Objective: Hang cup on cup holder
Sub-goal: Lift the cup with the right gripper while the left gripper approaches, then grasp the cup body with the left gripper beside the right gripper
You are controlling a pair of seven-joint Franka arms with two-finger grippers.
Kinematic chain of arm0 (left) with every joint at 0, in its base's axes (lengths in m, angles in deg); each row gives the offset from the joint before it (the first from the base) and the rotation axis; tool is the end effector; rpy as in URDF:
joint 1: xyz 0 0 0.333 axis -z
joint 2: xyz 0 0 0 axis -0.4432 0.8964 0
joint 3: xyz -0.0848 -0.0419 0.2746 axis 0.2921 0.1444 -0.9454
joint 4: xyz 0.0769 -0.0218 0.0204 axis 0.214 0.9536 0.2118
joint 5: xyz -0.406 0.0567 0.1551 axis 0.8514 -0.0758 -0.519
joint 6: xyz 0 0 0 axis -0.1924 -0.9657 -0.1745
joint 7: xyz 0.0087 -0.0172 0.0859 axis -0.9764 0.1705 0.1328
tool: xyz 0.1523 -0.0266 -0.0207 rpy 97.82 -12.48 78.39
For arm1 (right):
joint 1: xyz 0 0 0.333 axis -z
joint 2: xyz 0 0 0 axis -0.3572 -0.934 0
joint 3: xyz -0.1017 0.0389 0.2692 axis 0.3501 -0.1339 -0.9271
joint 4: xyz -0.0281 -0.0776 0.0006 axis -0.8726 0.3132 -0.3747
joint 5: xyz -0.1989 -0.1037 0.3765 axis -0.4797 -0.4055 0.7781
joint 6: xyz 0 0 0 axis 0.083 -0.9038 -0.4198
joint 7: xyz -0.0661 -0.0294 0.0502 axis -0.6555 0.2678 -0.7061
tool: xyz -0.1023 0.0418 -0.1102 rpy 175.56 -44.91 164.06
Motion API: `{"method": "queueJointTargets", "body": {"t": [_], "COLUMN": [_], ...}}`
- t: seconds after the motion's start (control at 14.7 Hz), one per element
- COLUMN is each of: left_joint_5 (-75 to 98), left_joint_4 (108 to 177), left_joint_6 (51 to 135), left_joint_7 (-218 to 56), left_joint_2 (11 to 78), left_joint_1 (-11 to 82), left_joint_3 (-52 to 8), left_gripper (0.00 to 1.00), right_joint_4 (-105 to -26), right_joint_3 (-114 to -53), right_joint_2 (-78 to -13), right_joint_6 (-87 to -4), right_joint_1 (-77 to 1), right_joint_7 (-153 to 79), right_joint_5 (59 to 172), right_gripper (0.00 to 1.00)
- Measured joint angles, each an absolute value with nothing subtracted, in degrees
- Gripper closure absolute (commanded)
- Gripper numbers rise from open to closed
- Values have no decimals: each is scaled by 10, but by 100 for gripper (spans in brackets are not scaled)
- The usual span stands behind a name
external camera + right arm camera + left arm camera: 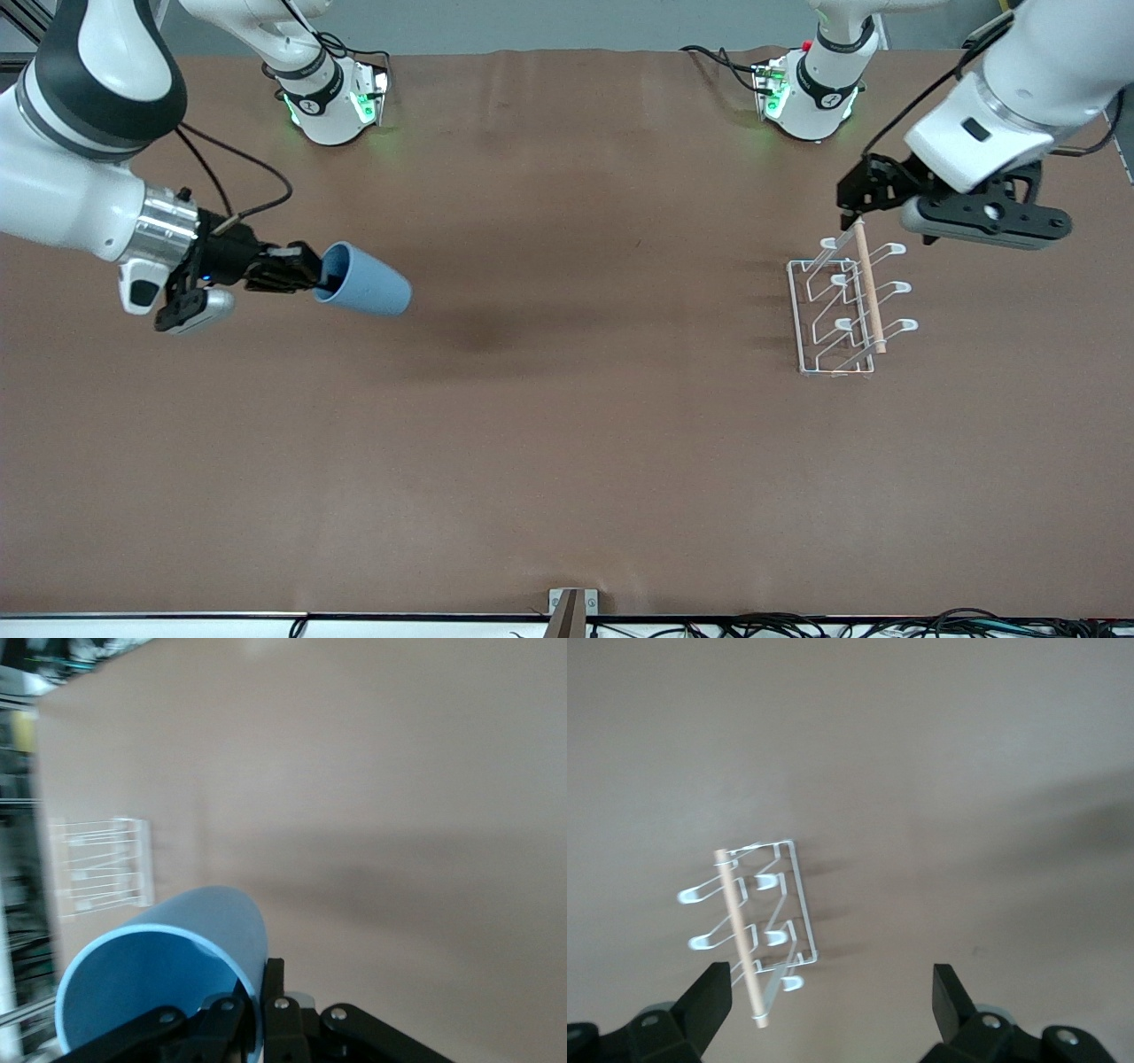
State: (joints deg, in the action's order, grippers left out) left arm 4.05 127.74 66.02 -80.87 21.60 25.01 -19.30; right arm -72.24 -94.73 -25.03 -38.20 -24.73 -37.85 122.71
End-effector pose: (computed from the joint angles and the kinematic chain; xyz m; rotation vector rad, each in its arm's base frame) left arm 0.5797 -0.2101 0.5745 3.0665 -0.3563 0.0682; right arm 0.6065 0.1877 0.4354 -2.4073 -0.0205 0.0414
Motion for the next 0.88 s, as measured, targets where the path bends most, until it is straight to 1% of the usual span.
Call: {"method": "queueJointTargets", "body": {"t": [0.14, 0.34, 0.48, 0.61, 0.75, 0.88], "left_joint_5": [44, 75, 91, 93, 93, 93], "left_joint_4": [1275, 1275, 1275, 1276, 1276, 1276], "left_joint_6": [660, 672, 693, 731, 772, 797], "left_joint_7": [-809, -810, -822, -827, -841, -857], "left_joint_2": [216, 216, 219, 228, 245, 257], "left_joint_1": [251, 254, 256, 268, 291, 315], "left_joint_3": [-150, -97, -60, -22, -3, 0], "left_gripper": [0, 0, 0, 0, 0, 0], "right_joint_4": [-724, -725, -727, -728, -728, -728], "right_joint_3": [-947, -947, -947, -947, -946, -946], "right_joint_2": [-252, -254, -255, -259, -264, -268], "right_joint_6": [-381, -380, -381, -381, -381, -379], "right_joint_1": [-270, -307, -324, -332, -336, -337], "right_joint_7": [-380, -380, -380, -381, -381, -381], "right_joint_5": [1301, 1363, 1410, 1453, 1477, 1483], "right_gripper": [100, 100, 100, 100, 100, 99]}}
